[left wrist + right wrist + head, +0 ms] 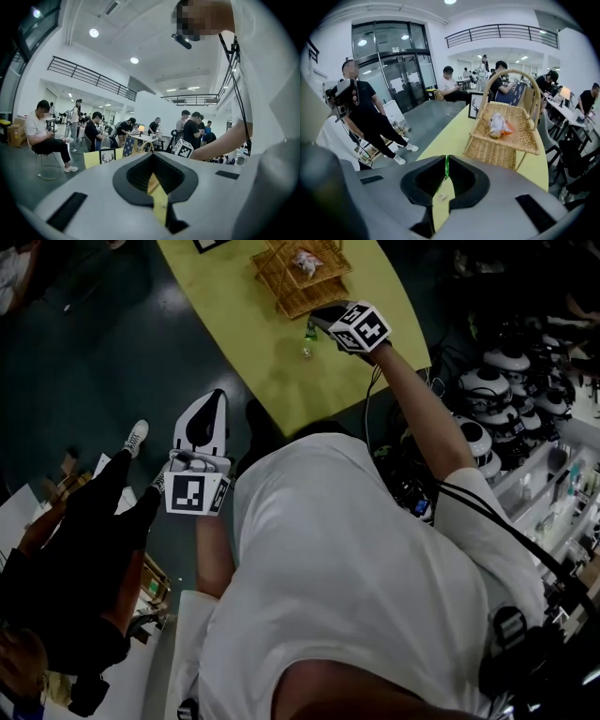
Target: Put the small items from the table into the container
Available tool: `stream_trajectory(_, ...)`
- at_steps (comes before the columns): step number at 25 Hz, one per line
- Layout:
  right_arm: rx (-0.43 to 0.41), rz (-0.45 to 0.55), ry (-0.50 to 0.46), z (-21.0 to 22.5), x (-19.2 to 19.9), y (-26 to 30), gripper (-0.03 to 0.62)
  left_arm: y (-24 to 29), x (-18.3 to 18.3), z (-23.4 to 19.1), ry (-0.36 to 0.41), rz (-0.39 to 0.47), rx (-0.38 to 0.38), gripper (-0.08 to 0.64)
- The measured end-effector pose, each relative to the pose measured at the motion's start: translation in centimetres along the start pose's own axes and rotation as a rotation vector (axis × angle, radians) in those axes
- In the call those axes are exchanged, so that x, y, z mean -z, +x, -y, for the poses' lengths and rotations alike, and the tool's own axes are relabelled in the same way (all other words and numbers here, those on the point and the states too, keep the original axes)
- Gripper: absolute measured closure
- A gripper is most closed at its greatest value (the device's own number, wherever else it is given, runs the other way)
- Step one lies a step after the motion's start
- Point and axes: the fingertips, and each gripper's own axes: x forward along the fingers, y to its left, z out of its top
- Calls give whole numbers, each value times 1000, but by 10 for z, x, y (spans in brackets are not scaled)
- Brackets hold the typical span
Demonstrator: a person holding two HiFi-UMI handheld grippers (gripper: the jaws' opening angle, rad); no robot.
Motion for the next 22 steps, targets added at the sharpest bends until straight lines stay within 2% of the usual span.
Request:
stream_trajectory(6,68,74,-23,42,-39,-35,555,19,-5,10,21,12,30,552)
stream_trajectory(10,115,105,-42,55,-69,-47,557,8,-9,4,28,24,27,552)
stream_trajectory(17,189,184,39,107,-100,-61,555,12,-15,-4,38,26,5,552)
stream_trajectory(22,302,167,-22,128,-118,-64,555,5,-21,-17,39,23,-19,552)
